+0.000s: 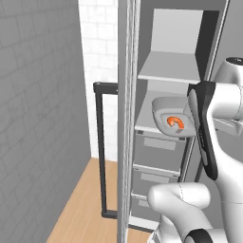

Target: Take the meat container that has the shrimp and place it on the second highest rack of the freezer. Then take the vegetable container that has the broccoli and tomato and place it on the highest rack of the freezer.

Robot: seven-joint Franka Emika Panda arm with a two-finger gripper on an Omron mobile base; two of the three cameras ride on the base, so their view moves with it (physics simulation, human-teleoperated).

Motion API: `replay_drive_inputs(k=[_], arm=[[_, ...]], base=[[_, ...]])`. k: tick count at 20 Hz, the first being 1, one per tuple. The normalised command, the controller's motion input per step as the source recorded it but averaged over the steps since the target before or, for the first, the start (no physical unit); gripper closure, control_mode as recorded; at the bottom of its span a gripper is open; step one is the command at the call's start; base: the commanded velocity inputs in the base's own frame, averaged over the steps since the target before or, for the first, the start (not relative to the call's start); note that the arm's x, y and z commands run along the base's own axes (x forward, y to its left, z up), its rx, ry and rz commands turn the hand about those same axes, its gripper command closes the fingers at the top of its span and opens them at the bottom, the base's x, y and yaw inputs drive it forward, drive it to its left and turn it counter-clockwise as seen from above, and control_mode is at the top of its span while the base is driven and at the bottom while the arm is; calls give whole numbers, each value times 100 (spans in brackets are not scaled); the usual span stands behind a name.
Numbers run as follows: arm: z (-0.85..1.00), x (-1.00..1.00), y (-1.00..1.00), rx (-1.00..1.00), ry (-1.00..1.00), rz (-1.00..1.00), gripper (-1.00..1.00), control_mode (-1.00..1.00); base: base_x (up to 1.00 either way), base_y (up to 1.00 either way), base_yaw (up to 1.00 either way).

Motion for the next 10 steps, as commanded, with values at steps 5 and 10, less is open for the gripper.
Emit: replay_drive_inputs(k=[5, 10], arm=[[0, 0, 0, 0, 0, 0, 100, 100], [0, 0, 0, 0, 0, 0, 100, 100]], base=[[26, 0, 0], [0, 0, 0]])
